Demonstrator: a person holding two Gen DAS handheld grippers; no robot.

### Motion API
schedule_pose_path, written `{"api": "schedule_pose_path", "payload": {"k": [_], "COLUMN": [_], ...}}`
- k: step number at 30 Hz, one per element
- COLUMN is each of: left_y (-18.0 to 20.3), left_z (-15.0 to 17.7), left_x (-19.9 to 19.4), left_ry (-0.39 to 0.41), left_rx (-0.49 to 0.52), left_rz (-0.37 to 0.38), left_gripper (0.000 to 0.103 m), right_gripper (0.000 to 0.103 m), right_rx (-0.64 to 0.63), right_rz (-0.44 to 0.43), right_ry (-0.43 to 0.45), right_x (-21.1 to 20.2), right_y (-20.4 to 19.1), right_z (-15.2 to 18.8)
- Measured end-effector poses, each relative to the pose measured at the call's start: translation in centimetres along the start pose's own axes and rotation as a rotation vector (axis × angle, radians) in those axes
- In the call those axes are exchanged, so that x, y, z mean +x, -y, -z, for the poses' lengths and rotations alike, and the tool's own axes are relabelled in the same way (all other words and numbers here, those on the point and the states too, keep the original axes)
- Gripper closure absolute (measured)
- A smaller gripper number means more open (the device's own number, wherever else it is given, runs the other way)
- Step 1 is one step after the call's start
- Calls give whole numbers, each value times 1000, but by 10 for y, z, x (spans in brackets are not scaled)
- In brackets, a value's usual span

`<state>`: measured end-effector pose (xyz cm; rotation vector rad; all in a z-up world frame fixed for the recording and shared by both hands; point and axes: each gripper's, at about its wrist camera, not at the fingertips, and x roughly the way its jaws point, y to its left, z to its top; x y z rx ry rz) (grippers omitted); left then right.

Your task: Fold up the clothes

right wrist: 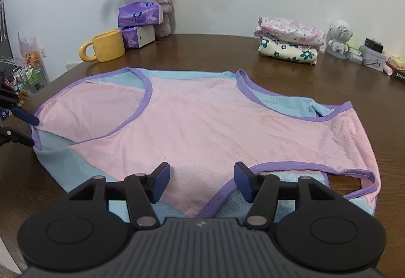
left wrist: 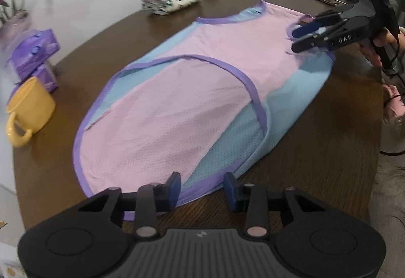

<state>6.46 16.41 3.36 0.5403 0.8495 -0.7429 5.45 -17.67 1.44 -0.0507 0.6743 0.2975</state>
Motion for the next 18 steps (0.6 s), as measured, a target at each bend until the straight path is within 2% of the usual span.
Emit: {"api": "schedule_pose_path", "payload": {"k": [3,8,12,16,18], "left_y": [-4,-4,-1,1,3], "left_z": [-1,2,6,11,14], "left_x": [2,0,-2,-4,-5], "left_ry": [-5,0,25,50,62], "left_rx": [-10,-28,-55,-83,-96], "left_rz": [25,43,24,6,-3], "left_gripper": [72,85,99,101,101], "right_gripper": [46,46,47,53,61], "right_rx": [58,149,93,93,100], "right_rz": [5,-65,-82,-103,-98], "right_ry": [22,40,4,3,4], "right_x": [-11,-20,-9,-5,-1], "right_y": [-12,-51,-85,-109,-120], "right_z": [1,6,7,4,3]}}
